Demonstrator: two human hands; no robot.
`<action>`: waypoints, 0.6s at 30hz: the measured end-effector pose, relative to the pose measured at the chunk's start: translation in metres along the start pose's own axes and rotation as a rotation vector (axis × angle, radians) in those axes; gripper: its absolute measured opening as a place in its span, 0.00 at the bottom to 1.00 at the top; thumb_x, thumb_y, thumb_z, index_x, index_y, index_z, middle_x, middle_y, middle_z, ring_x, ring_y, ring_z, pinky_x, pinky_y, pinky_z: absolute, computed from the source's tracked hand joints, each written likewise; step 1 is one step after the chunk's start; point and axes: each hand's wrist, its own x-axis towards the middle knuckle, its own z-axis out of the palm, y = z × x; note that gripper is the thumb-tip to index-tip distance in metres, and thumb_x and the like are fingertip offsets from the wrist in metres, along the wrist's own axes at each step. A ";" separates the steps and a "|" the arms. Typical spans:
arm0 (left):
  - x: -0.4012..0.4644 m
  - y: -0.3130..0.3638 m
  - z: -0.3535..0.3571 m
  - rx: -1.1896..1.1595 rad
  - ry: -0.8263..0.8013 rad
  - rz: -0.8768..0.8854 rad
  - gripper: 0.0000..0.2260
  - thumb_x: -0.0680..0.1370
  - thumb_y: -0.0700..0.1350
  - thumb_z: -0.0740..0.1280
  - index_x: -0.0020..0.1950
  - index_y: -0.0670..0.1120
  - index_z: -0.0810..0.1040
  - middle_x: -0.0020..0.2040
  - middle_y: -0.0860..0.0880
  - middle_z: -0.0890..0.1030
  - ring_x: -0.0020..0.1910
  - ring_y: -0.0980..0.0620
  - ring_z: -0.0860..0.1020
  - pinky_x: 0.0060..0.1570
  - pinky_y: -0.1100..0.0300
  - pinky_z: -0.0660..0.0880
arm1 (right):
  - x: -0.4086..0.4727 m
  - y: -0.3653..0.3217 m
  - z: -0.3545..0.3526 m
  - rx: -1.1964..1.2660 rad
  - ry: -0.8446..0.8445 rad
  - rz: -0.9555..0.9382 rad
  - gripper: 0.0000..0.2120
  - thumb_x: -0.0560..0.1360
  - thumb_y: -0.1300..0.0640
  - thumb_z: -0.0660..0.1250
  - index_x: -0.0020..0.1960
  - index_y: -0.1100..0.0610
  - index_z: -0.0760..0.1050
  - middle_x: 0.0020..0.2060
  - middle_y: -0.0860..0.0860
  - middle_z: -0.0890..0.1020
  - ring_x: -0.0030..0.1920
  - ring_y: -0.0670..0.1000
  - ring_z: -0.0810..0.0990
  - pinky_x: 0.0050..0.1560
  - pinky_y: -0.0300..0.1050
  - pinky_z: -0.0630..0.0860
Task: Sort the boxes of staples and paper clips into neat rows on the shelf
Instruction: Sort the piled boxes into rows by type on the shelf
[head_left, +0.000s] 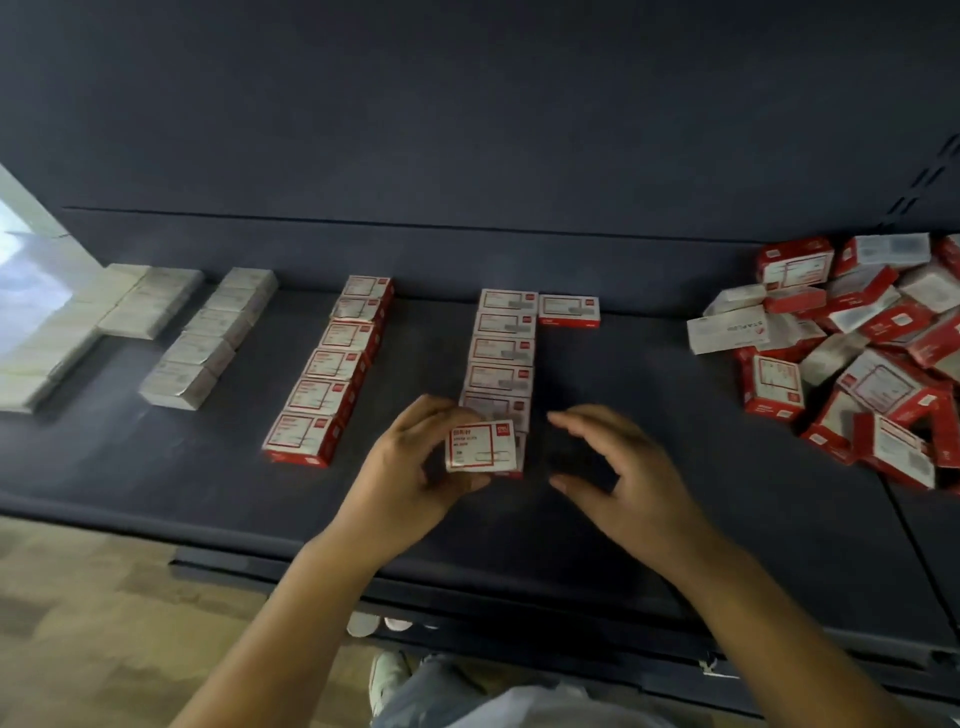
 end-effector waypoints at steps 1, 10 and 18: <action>-0.003 -0.006 -0.008 0.006 0.004 -0.005 0.22 0.67 0.37 0.76 0.58 0.48 0.76 0.54 0.62 0.71 0.55 0.72 0.70 0.54 0.78 0.66 | 0.004 -0.005 0.007 -0.008 0.005 -0.013 0.28 0.68 0.62 0.74 0.66 0.55 0.72 0.60 0.43 0.72 0.61 0.45 0.72 0.63 0.33 0.67; -0.004 -0.043 -0.060 0.052 -0.041 0.102 0.22 0.67 0.45 0.72 0.60 0.42 0.78 0.55 0.55 0.72 0.56 0.68 0.67 0.57 0.80 0.61 | 0.046 -0.058 0.061 -0.179 -0.068 -0.214 0.31 0.65 0.52 0.70 0.66 0.59 0.69 0.60 0.52 0.74 0.61 0.47 0.68 0.62 0.44 0.64; 0.014 -0.084 -0.101 0.173 -0.071 0.062 0.31 0.70 0.47 0.74 0.70 0.44 0.68 0.65 0.45 0.71 0.65 0.51 0.64 0.63 0.59 0.60 | 0.096 -0.065 0.086 -0.255 0.079 -0.106 0.24 0.65 0.58 0.73 0.58 0.65 0.75 0.51 0.60 0.75 0.53 0.53 0.71 0.53 0.49 0.73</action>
